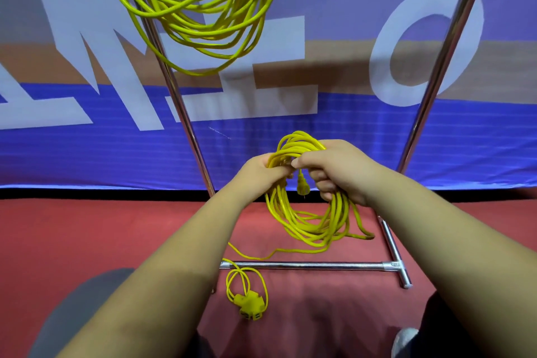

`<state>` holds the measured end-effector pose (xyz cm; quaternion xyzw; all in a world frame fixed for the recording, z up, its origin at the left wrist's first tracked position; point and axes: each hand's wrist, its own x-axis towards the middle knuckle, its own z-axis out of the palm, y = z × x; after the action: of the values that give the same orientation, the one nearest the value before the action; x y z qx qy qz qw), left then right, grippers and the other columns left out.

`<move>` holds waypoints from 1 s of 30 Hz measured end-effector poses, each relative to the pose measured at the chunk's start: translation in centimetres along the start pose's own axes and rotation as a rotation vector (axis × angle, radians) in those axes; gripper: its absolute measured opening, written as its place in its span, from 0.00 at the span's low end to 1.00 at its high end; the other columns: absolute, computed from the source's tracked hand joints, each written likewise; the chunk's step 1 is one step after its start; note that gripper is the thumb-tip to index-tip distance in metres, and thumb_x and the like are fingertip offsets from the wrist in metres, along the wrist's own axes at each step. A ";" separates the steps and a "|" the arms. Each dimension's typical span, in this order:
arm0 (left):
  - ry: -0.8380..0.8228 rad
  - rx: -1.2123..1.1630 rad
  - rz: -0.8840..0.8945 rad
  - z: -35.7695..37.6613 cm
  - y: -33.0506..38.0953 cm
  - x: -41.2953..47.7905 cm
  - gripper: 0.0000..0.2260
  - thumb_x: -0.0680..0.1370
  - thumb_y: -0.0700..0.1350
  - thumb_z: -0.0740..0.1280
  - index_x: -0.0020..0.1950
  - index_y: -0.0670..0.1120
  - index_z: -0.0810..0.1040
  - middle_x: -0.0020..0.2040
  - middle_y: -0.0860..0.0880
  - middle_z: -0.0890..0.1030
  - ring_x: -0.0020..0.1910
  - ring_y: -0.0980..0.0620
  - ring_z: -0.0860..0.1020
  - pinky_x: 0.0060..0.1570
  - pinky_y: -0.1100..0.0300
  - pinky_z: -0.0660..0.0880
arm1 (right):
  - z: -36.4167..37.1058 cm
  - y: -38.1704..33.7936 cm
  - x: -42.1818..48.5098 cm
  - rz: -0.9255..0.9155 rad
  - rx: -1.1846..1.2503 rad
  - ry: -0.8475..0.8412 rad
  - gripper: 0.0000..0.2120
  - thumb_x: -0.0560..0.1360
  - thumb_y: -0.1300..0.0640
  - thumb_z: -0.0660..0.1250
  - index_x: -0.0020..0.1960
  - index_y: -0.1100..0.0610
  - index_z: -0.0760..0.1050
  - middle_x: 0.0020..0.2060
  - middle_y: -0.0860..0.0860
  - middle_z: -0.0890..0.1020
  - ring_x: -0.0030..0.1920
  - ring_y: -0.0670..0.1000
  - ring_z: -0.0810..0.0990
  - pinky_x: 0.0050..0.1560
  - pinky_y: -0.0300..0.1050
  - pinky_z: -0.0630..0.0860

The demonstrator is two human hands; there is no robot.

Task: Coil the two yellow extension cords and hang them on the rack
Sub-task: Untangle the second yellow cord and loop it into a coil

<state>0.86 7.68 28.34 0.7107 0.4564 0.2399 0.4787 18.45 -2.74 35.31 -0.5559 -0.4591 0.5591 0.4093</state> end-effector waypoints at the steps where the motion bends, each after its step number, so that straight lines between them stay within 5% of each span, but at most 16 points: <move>1: -0.044 0.008 -0.015 0.0 -0.4 0.0 0.11 0.76 0.56 0.75 0.53 0.51 0.85 0.48 0.50 0.88 0.42 0.57 0.83 0.47 0.58 0.78 | -0.1 0.1 0.0 -0.010 -0.010 0.006 0.07 0.79 0.60 0.71 0.45 0.54 0.74 0.28 0.49 0.64 0.24 0.49 0.60 0.27 0.43 0.64; 7: -0.310 -0.029 -0.260 0.2 -4.4 -0.3 0.32 0.70 0.73 0.71 0.67 0.55 0.79 0.57 0.57 0.86 0.59 0.55 0.83 0.65 0.51 0.73 | -1.5 0.5 0.7 -0.037 0.007 0.119 0.09 0.77 0.60 0.72 0.45 0.54 0.72 0.26 0.49 0.64 0.24 0.51 0.60 0.27 0.43 0.65; 9: -0.219 -0.190 -0.240 1.4 -5.1 -0.6 0.33 0.72 0.66 0.74 0.73 0.53 0.73 0.56 0.58 0.86 0.56 0.59 0.83 0.59 0.53 0.72 | -2.0 0.7 0.8 -0.051 0.032 0.126 0.08 0.76 0.60 0.72 0.48 0.55 0.73 0.27 0.51 0.65 0.24 0.51 0.60 0.28 0.43 0.66; 11: -0.089 -0.276 -0.121 2.8 -4.4 -0.6 0.34 0.74 0.52 0.79 0.77 0.52 0.68 0.64 0.54 0.83 0.63 0.55 0.81 0.63 0.54 0.74 | -2.5 1.0 0.8 -0.056 0.029 0.105 0.07 0.76 0.60 0.72 0.47 0.55 0.73 0.27 0.52 0.65 0.23 0.51 0.61 0.28 0.44 0.67; 14: 0.045 -0.169 0.075 3.9 -3.8 2.7 0.43 0.69 0.46 0.84 0.78 0.44 0.65 0.67 0.47 0.81 0.65 0.48 0.81 0.64 0.44 0.78 | -3.0 1.2 0.7 -0.046 -0.005 0.019 0.11 0.76 0.60 0.72 0.38 0.51 0.75 0.27 0.52 0.65 0.23 0.52 0.62 0.29 0.44 0.67; 17: 0.034 -0.105 0.193 3.7 -2.5 5.9 0.36 0.68 0.52 0.84 0.67 0.39 0.71 0.54 0.53 0.81 0.51 0.54 0.79 0.54 0.45 0.78 | -3.2 1.2 0.5 -0.033 0.002 -0.084 0.05 0.78 0.61 0.71 0.49 0.56 0.74 0.26 0.52 0.64 0.23 0.52 0.61 0.29 0.45 0.67; 20: 0.006 -0.181 0.185 3.1 1.6 2.6 0.14 0.76 0.39 0.75 0.59 0.50 0.80 0.48 0.53 0.82 0.44 0.55 0.80 0.43 0.54 0.80 | -3.8 1.1 0.5 -0.022 0.017 -0.154 0.05 0.79 0.62 0.70 0.52 0.57 0.74 0.26 0.51 0.63 0.23 0.51 0.60 0.30 0.45 0.67; 22: -0.069 -0.196 0.166 3.0 1.6 2.1 0.13 0.78 0.35 0.72 0.50 0.55 0.83 0.45 0.48 0.83 0.42 0.49 0.81 0.41 0.49 0.83 | -4.1 1.1 0.4 -0.014 0.004 -0.188 0.05 0.80 0.62 0.70 0.48 0.56 0.74 0.25 0.51 0.62 0.23 0.52 0.60 0.30 0.45 0.68; 26: -0.056 -0.144 0.205 1.9 1.5 2.4 0.06 0.81 0.45 0.72 0.57 0.48 0.81 0.49 0.33 0.82 0.43 0.46 0.82 0.45 0.43 0.82 | -4.4 1.1 0.4 0.005 0.044 -0.272 0.08 0.80 0.62 0.71 0.44 0.53 0.75 0.26 0.52 0.65 0.24 0.52 0.64 0.35 0.48 0.72; 30: -0.014 -0.017 0.240 0.8 2.5 2.9 0.05 0.81 0.41 0.69 0.56 0.46 0.80 0.46 0.33 0.83 0.40 0.45 0.82 0.43 0.42 0.81 | -4.3 0.7 0.1 0.061 0.151 -0.397 0.06 0.76 0.53 0.73 0.44 0.55 0.80 0.33 0.57 0.75 0.30 0.56 0.75 0.45 0.55 0.78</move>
<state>3.88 9.55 29.93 0.7576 0.3627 0.2943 0.4559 22.76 -2.53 34.80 -0.4164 -0.4706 0.7024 0.3343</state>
